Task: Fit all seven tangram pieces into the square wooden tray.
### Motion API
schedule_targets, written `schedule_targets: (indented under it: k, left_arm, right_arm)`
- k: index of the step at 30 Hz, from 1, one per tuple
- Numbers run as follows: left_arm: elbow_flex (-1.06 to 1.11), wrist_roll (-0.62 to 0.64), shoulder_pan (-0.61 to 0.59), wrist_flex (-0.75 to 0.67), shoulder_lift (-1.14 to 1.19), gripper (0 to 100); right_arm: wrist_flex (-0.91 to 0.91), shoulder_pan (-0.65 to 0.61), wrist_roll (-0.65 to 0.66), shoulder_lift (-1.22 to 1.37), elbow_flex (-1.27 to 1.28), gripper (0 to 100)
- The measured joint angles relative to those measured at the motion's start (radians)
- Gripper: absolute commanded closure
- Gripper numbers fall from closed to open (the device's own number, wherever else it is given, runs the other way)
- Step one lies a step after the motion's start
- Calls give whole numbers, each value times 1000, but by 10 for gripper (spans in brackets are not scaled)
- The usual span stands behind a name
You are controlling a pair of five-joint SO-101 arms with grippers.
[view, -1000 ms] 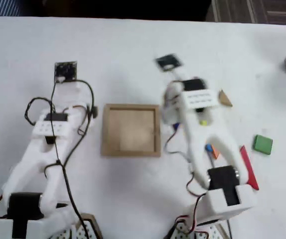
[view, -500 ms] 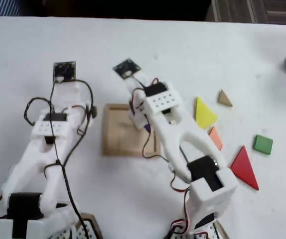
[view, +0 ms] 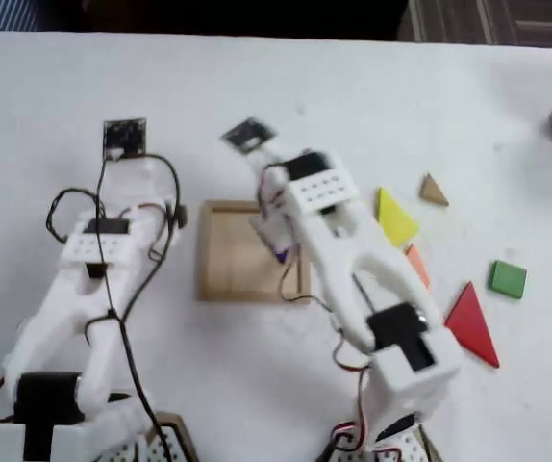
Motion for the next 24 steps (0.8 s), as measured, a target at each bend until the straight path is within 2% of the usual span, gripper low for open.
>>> schedule_targets:
  k: [2, 12, 16, 24]
  left_arm:
    - [0, 0, 0, 0, 0, 793]
    - [0, 0, 11, 0, 0, 793]
    - [0, -2, 83, 35, 0, 793]
    - [31, -107, 184, 48, -5, 794]
  right_arm:
    - [6, 57, 0, -51, 34, 941]
    - [-123, 244, -32, -296, 373, 918]
    - [-227, 356, -126, -430, 526, 920]
    - [-305, 546, -147, -675, 799, 922]
